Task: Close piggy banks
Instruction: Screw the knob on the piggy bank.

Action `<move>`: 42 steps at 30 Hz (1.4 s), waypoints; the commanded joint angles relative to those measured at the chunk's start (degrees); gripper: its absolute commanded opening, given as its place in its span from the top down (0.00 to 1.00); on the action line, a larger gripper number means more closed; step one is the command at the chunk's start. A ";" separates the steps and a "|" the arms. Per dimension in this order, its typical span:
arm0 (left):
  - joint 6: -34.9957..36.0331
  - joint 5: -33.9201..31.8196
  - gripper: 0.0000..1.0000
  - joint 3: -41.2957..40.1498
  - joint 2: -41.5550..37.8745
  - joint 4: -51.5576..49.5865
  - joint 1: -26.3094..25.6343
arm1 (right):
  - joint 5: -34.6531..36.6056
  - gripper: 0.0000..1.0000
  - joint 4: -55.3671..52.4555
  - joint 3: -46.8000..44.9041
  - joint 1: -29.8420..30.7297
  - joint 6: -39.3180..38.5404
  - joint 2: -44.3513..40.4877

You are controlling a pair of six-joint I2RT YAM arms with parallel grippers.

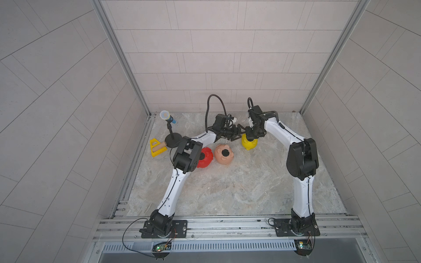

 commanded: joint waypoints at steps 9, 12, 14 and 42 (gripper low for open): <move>0.84 -1.18 0.16 -0.41 3.05 -2.06 -0.21 | -0.20 1.00 -2.24 -2.61 -0.14 5.02 4.56; 0.84 -1.35 0.16 -0.40 3.03 -2.06 -0.22 | -0.27 1.00 -2.37 -2.58 -0.14 5.02 4.34; 0.82 -1.27 0.16 -0.33 3.02 -2.07 -0.18 | -0.23 1.00 -2.41 -2.53 -0.07 4.93 4.00; 0.83 -1.52 0.16 -0.10 3.01 -2.05 0.22 | -0.13 0.80 -2.00 -13.19 0.12 -0.19 -21.13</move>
